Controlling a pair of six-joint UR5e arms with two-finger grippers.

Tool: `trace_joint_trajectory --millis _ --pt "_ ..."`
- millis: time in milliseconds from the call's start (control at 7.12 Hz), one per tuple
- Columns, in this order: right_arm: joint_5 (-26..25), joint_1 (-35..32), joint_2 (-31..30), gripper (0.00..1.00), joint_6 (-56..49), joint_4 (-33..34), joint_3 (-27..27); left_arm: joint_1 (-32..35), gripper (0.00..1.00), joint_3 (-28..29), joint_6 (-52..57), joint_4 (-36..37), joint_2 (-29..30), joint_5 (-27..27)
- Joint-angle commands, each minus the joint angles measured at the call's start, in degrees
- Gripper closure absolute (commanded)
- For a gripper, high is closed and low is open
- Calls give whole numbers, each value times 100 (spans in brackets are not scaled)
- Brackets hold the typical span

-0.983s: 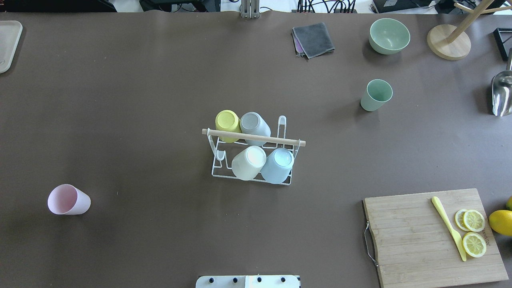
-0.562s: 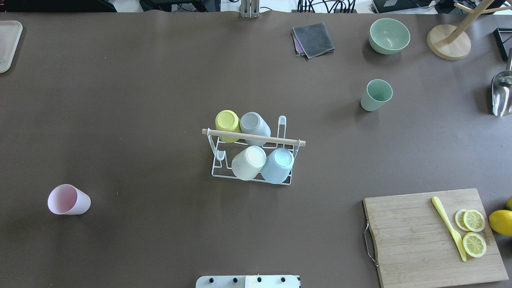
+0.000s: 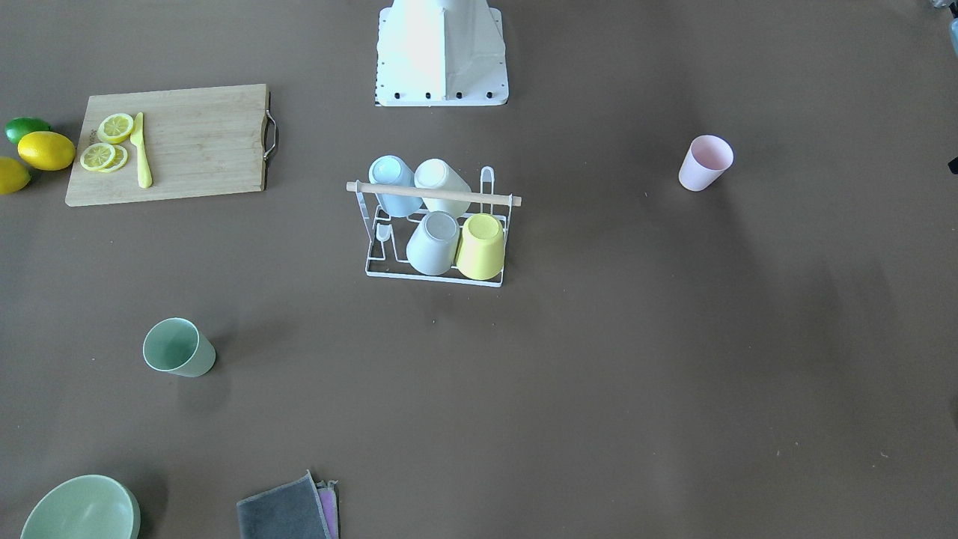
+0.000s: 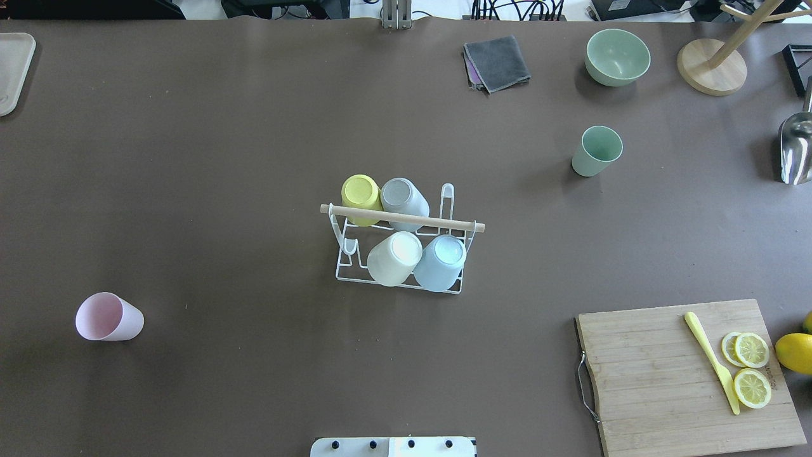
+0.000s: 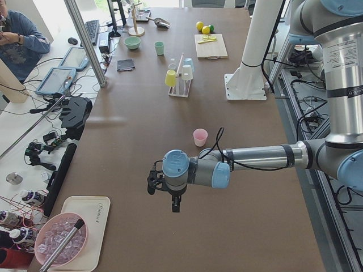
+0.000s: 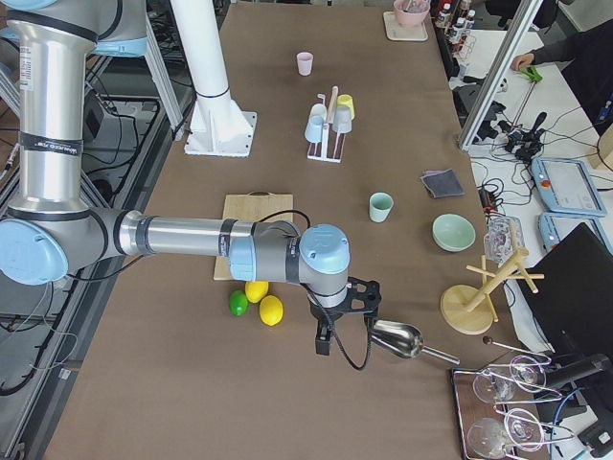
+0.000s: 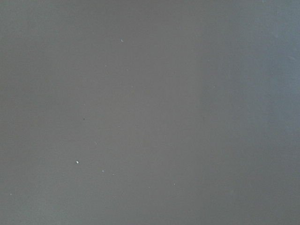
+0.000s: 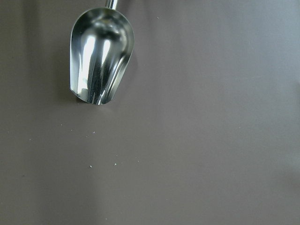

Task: Place cup on cup holder

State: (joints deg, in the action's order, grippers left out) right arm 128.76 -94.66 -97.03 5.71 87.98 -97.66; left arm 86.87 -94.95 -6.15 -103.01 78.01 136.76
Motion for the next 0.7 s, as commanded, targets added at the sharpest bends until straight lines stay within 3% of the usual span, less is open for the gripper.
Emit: trace_joint_trajectory --millis 0,562 --pt "0 0 0 0 0 0 -7 14 1 -6 0 0 4 0" --pt "-9 61 0 0 -9 0 2 31 1 -14 0 0 -22 9"
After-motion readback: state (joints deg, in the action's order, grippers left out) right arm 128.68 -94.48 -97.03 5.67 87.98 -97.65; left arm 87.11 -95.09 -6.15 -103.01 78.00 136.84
